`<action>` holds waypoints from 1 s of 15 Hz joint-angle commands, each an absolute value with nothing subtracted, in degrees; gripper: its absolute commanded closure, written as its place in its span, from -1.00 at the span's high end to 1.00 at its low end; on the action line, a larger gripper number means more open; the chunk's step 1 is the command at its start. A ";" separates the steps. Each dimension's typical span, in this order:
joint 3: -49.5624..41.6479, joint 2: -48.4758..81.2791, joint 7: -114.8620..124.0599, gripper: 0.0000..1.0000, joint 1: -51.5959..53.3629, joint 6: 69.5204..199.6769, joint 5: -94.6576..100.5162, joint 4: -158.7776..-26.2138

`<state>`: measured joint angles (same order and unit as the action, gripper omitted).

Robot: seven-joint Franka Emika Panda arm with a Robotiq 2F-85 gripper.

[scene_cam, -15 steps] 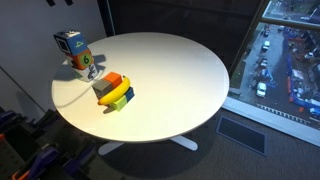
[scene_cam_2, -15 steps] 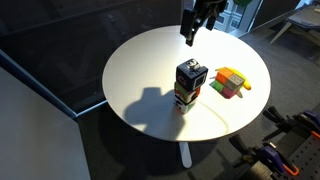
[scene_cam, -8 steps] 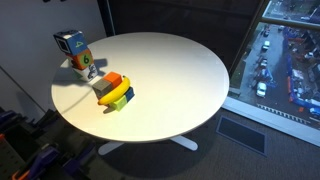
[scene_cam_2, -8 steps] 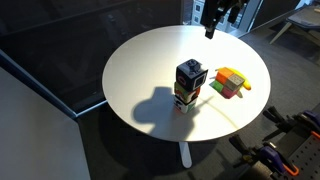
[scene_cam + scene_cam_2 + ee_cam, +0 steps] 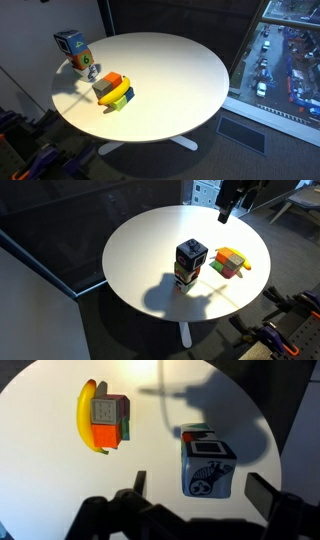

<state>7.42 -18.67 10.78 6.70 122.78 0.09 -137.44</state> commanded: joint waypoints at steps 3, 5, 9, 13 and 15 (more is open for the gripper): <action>6.81 -25.20 7.82 1.00 6.75 122.54 -2.00 -142.26; 6.77 -26.43 7.92 1.00 6.73 122.39 -2.06 -142.81; 6.73 -28.36 8.12 1.00 6.82 121.36 -2.33 -142.87; 6.48 -29.66 8.09 1.00 6.93 118.85 -3.39 -142.57; 6.42 -30.21 8.15 1.00 6.85 117.69 -3.74 -142.49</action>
<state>7.22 -28.22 9.66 6.70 120.24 -2.05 -142.33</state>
